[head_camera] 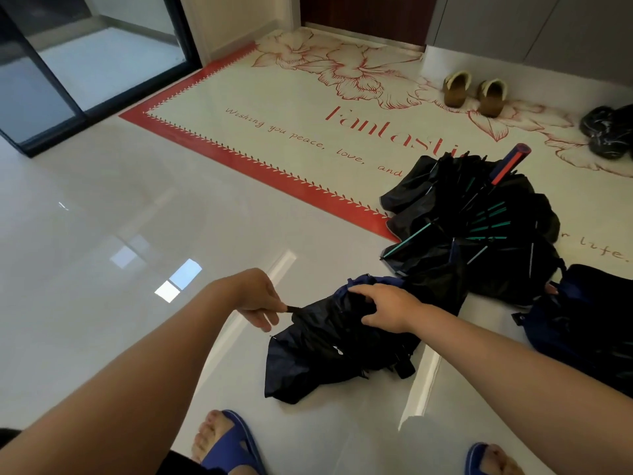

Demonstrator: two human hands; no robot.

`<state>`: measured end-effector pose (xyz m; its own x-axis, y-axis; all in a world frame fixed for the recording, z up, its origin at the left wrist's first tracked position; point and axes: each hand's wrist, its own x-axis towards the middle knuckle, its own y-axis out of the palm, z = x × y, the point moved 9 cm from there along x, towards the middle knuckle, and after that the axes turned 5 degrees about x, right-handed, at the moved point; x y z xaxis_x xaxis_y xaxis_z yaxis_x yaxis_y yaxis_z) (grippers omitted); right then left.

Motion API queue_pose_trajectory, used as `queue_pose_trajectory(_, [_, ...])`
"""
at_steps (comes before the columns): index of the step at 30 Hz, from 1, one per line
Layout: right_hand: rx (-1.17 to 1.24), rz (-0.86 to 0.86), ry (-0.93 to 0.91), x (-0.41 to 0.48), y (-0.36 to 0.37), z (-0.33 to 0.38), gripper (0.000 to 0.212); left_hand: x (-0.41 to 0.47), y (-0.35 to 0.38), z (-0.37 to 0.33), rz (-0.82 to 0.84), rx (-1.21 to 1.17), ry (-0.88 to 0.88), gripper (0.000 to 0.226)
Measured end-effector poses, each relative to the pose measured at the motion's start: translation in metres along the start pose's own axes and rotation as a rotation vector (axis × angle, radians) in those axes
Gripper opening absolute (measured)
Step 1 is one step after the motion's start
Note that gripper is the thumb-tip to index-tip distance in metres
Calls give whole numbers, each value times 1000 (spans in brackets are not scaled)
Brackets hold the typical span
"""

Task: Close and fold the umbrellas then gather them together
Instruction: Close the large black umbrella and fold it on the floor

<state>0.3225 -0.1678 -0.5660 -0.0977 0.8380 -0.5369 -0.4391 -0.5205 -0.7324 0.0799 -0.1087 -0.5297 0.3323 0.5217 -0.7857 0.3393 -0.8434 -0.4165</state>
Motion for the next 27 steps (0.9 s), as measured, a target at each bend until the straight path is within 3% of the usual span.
queue_pose_trajectory(3, [-52,8,-17,2,5,9,74,-2,-3,2,-33,34,16,24])
queue_pose_trajectory(7, [-78,20,-55,4,14,19,78,-5,7,17,124,-369,-58,30])
queue_pose_trajectory(9, [-83,7,-99,6,14,26,76,-10,8,19,169,-425,-61,29])
queue_pose_trajectory(14, [40,23,-158,11,8,44,59,-12,-5,20,51,-179,31,23])
queue_pose_trajectory(18, [162,139,-93,21,18,44,66,-10,-9,31,34,-137,46,19])
queue_pose_trajectory(21, [76,123,-125,31,22,44,38,-6,-8,42,26,-108,10,19])
queue_pose_trajectory(23, [51,51,-136,36,16,44,20,-3,-8,51,11,68,-47,16])
queue_pose_trajectory(27, [195,-22,-146,40,5,44,15,7,3,50,47,574,-117,23])
